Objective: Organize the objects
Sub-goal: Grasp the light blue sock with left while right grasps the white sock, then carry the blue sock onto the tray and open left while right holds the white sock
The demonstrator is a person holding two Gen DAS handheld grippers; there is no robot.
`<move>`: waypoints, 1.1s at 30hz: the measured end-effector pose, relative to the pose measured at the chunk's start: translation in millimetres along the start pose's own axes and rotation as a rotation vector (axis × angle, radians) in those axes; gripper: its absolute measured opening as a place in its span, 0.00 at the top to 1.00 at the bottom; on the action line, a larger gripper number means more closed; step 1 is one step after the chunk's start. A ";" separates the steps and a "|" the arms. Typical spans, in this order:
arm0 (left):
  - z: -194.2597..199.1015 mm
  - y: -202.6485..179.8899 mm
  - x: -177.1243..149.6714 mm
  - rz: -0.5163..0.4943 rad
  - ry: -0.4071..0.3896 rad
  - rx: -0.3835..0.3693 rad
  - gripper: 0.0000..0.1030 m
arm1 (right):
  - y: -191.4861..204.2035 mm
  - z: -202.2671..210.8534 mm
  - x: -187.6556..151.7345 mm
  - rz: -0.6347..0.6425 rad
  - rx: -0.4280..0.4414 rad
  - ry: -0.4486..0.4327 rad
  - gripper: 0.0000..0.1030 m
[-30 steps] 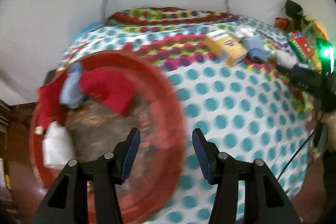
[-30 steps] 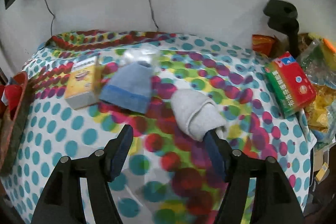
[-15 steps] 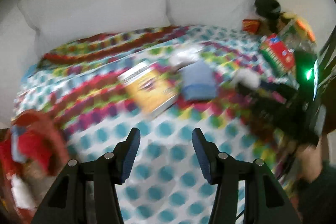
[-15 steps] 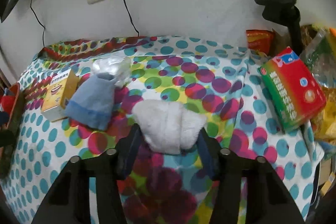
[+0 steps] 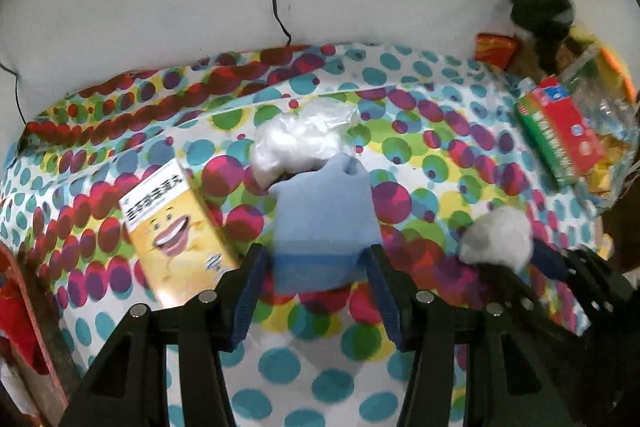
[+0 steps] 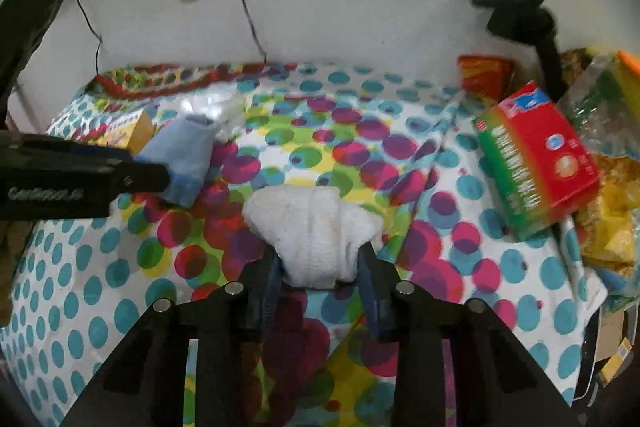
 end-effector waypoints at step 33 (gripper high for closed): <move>81.3 35.0 -32.6 -0.089 -0.091 0.084 0.79 | 2.4 -1.7 -1.3 0.011 -0.005 0.007 0.66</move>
Point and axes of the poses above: each gripper's, at about its wrist camera, not at the fingertips, and z roughly against the way its jaws point, y to its left, x to its top, the point moved 3 cm from there along -z, roughly the way its jaws point, and after that the axes turned 3 degrees about -y, right-handed, at the moved point
